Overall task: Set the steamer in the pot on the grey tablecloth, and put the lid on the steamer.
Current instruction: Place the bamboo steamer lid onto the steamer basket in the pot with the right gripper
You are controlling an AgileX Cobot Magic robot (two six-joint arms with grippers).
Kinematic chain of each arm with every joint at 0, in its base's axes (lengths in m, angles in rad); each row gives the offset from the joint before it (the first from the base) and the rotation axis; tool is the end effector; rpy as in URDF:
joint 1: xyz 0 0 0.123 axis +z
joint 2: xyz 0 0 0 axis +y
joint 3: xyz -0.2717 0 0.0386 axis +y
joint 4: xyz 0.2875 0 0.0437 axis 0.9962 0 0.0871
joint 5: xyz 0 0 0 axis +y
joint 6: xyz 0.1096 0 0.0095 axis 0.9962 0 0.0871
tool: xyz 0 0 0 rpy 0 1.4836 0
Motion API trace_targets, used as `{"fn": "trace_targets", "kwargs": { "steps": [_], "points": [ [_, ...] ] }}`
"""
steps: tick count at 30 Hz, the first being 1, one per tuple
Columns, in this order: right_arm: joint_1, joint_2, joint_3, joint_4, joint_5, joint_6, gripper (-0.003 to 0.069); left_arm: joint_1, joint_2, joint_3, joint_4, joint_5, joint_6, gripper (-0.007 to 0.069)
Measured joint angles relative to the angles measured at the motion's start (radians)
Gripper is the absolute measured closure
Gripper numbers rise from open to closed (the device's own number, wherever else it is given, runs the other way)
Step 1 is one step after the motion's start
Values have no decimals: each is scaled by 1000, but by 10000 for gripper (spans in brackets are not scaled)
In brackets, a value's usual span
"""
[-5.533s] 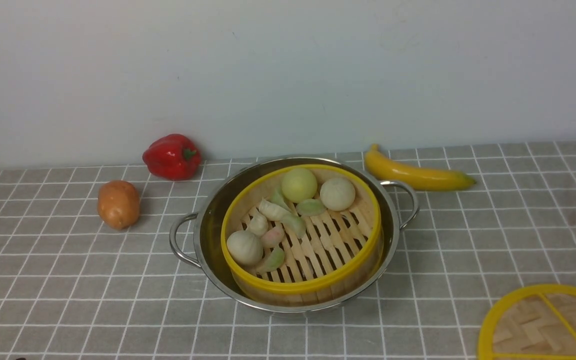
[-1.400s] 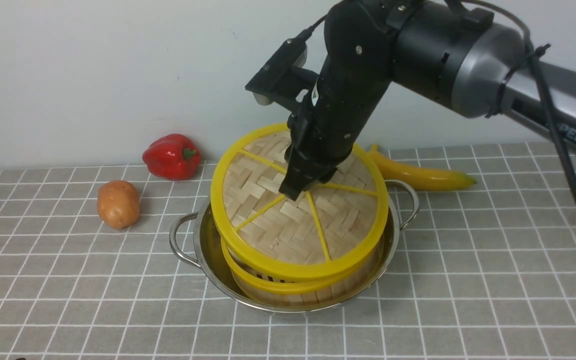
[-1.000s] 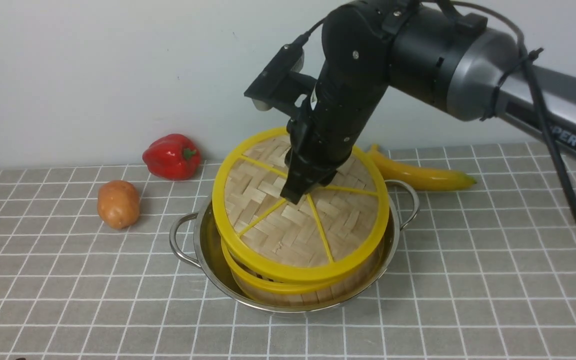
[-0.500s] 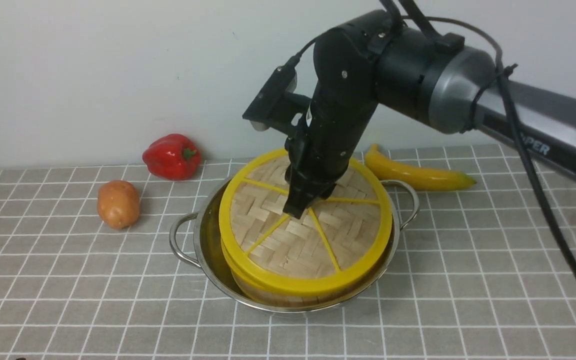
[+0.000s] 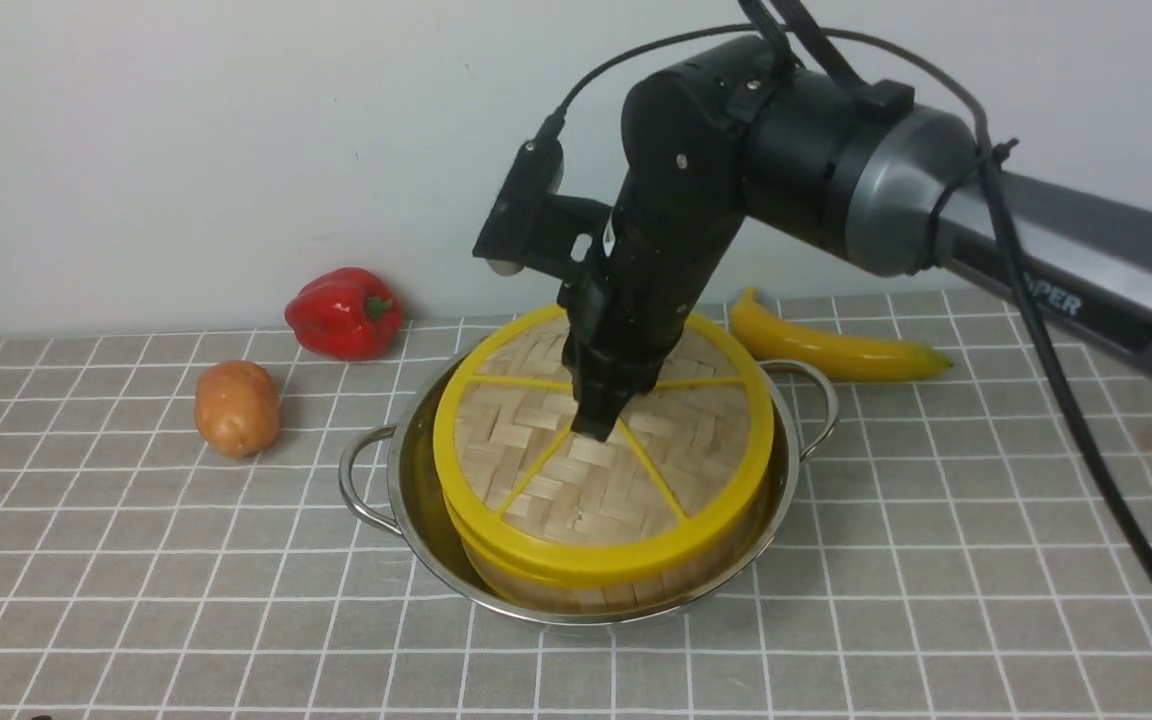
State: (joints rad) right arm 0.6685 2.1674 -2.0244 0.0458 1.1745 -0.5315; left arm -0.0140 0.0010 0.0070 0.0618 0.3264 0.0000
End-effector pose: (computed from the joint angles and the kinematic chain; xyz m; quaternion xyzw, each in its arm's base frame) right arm 0.3989 0.3210 0.2247 -0.5521 0.8161 0.0339 0.1675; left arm 0.1228 0.0005 0.1763 0.0225 0.7884 0.0215 0.6144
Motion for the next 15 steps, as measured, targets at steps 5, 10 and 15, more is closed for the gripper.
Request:
{"fn": "trace_targets", "kwargs": {
  "steps": [5, 10, 15],
  "points": [
    [0, 0, 0, 5, -32, -35, 515, 0, 0, 0, 0, 0, 0, 382],
    [0, 1, 0, 8, -36, -46, 515, 0, 0, 0, 0, 0, 0, 382],
    [0, 19, 0, 8, -39, -49, 515, 0, 0, 0, 0, 0, 0, 382]
  ]
}}
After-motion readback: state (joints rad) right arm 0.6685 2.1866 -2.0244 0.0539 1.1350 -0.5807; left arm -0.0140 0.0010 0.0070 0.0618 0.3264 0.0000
